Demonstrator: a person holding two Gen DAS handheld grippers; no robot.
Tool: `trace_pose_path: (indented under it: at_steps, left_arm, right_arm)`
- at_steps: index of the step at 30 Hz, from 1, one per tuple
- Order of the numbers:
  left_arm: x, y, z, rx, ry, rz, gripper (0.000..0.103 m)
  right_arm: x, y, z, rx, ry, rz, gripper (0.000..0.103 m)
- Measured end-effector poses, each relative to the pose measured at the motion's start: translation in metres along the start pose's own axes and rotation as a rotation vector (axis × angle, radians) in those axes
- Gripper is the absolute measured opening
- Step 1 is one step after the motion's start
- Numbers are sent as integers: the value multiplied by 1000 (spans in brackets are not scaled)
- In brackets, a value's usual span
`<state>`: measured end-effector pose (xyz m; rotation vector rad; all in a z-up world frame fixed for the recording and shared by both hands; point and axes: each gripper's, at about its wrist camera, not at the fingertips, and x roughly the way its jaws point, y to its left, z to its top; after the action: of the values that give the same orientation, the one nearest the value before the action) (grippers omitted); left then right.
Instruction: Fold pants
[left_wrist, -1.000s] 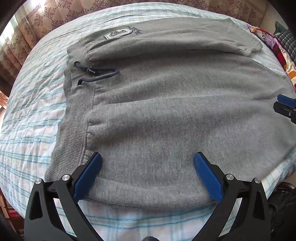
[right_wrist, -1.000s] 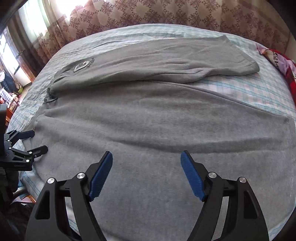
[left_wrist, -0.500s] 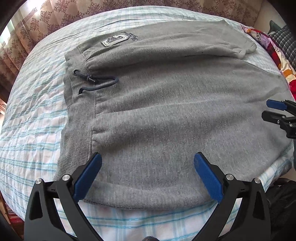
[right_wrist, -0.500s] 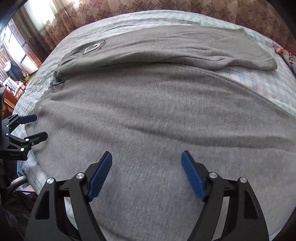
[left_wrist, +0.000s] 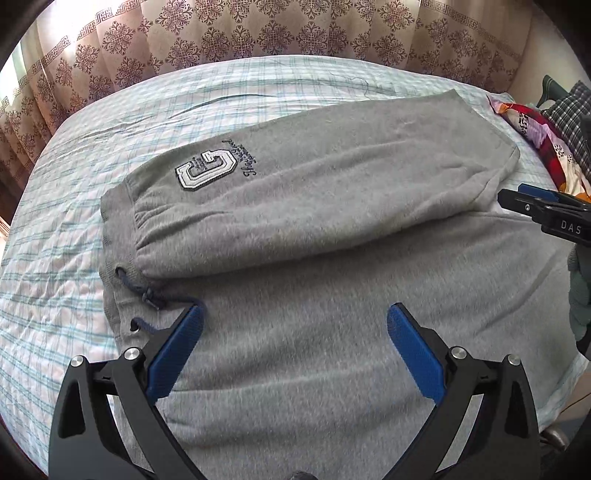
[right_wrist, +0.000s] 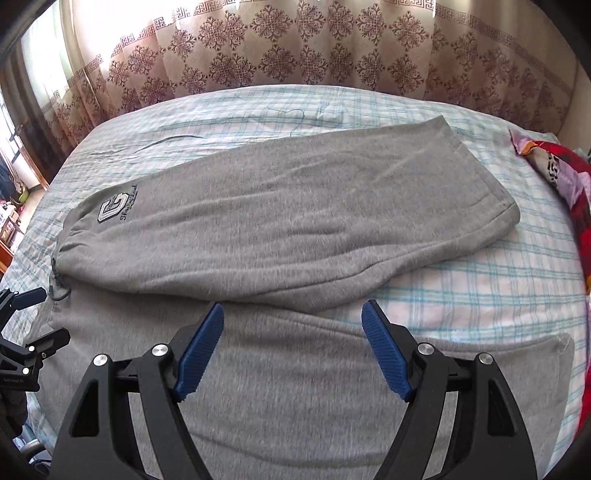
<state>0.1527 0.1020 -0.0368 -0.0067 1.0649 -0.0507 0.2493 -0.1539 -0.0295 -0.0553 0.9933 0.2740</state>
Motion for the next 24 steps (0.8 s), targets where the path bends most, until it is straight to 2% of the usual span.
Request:
trace_pose_path:
  at_steps: [5, 12, 15, 18, 21, 24]
  left_arm:
    - [22, 0, 37, -16, 0, 6, 101]
    - [66, -6, 88, -42, 38, -27, 101]
    - [90, -10, 107, -42, 53, -9, 101]
    - [116, -7, 120, -67, 83, 66, 101]
    - [139, 4, 124, -110, 126, 75, 101]
    - [145, 8, 128, -118, 119, 74, 101]
  right_arm:
    - [32, 3, 18, -9, 17, 18, 77]
    - [64, -1, 17, 0, 71, 36, 77]
    - [73, -3, 11, -1, 96, 38, 77]
    - [76, -2, 5, -3, 91, 28, 77]
    - [77, 3, 0, -25, 90, 6, 77]
    - [77, 4, -1, -46, 95, 7, 77]
